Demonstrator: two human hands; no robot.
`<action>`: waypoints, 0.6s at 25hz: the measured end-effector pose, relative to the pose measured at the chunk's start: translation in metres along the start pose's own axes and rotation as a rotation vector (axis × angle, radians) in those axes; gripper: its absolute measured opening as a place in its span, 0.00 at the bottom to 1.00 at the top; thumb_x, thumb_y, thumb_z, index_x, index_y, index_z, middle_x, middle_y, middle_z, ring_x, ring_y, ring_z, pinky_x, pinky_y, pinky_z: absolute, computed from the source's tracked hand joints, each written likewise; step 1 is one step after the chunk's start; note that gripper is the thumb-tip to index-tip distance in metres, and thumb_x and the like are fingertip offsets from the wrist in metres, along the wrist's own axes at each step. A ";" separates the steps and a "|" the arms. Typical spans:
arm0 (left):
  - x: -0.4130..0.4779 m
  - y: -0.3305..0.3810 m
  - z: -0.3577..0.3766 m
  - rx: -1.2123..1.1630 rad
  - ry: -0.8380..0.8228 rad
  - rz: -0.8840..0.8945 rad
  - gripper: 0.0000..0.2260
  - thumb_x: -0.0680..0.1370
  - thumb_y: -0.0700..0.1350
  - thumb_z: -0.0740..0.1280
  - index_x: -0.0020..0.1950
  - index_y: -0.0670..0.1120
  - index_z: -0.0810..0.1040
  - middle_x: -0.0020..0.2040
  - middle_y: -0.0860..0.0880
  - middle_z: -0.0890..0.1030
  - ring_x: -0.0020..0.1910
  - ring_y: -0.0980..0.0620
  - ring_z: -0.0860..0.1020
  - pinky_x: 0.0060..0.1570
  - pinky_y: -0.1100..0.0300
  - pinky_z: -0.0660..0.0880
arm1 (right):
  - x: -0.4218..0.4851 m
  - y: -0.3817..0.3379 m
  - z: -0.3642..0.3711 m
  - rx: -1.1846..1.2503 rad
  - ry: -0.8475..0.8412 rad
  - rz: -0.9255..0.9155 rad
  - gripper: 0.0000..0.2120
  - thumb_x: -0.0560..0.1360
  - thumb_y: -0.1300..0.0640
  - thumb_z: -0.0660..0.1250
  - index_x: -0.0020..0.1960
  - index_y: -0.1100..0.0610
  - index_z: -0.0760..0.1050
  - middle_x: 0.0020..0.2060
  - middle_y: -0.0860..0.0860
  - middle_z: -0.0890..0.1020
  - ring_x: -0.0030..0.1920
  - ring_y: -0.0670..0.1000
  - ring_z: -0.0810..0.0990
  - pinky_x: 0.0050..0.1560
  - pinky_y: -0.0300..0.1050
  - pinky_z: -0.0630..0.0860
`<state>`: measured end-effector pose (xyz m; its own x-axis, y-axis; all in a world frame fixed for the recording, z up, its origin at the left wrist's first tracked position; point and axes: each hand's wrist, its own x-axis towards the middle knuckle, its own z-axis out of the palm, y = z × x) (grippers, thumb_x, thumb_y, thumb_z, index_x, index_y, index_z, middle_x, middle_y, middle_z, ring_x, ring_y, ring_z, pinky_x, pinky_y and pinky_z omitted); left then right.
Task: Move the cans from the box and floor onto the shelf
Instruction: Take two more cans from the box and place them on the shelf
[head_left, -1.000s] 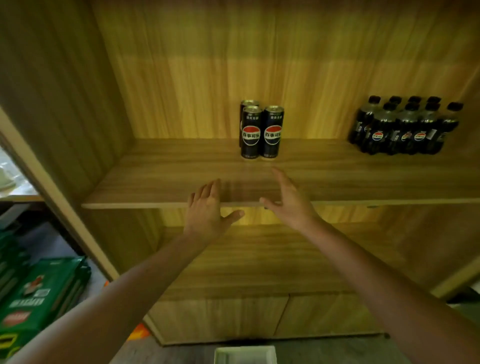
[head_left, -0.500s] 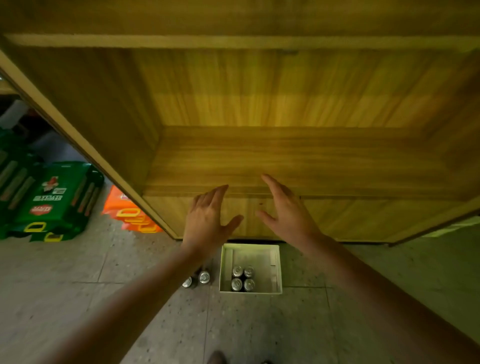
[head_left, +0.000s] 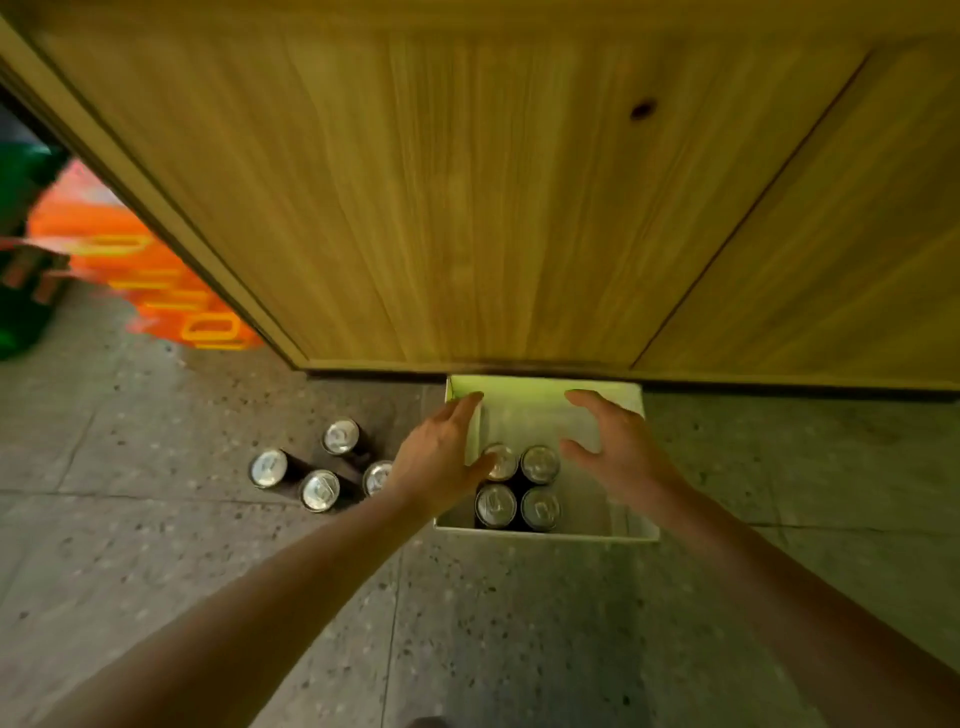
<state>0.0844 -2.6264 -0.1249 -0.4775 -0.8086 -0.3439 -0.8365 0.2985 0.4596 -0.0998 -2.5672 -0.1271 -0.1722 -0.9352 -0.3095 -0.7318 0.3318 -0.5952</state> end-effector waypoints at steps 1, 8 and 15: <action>0.014 -0.014 0.023 -0.027 -0.015 -0.020 0.31 0.74 0.51 0.67 0.73 0.46 0.58 0.68 0.43 0.71 0.61 0.43 0.74 0.58 0.53 0.72 | 0.012 0.018 0.024 0.001 -0.013 0.009 0.28 0.72 0.51 0.67 0.69 0.56 0.64 0.67 0.54 0.72 0.67 0.54 0.70 0.65 0.48 0.68; 0.073 -0.059 0.138 -0.491 -0.095 -0.174 0.35 0.69 0.45 0.73 0.71 0.46 0.59 0.64 0.43 0.73 0.60 0.46 0.74 0.58 0.52 0.74 | 0.056 0.093 0.128 0.203 -0.065 0.168 0.32 0.67 0.51 0.72 0.67 0.54 0.64 0.63 0.54 0.74 0.59 0.55 0.75 0.57 0.48 0.73; 0.091 -0.066 0.163 -0.610 -0.012 -0.199 0.29 0.66 0.39 0.73 0.63 0.45 0.64 0.54 0.44 0.76 0.52 0.45 0.77 0.46 0.55 0.75 | 0.077 0.104 0.148 0.339 -0.036 0.222 0.30 0.65 0.56 0.73 0.62 0.55 0.62 0.52 0.52 0.75 0.49 0.53 0.76 0.42 0.43 0.69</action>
<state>0.0527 -2.6368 -0.3205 -0.3345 -0.8121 -0.4781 -0.6076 -0.2020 0.7682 -0.0915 -2.5862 -0.3229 -0.2738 -0.8331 -0.4806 -0.4194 0.5531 -0.7198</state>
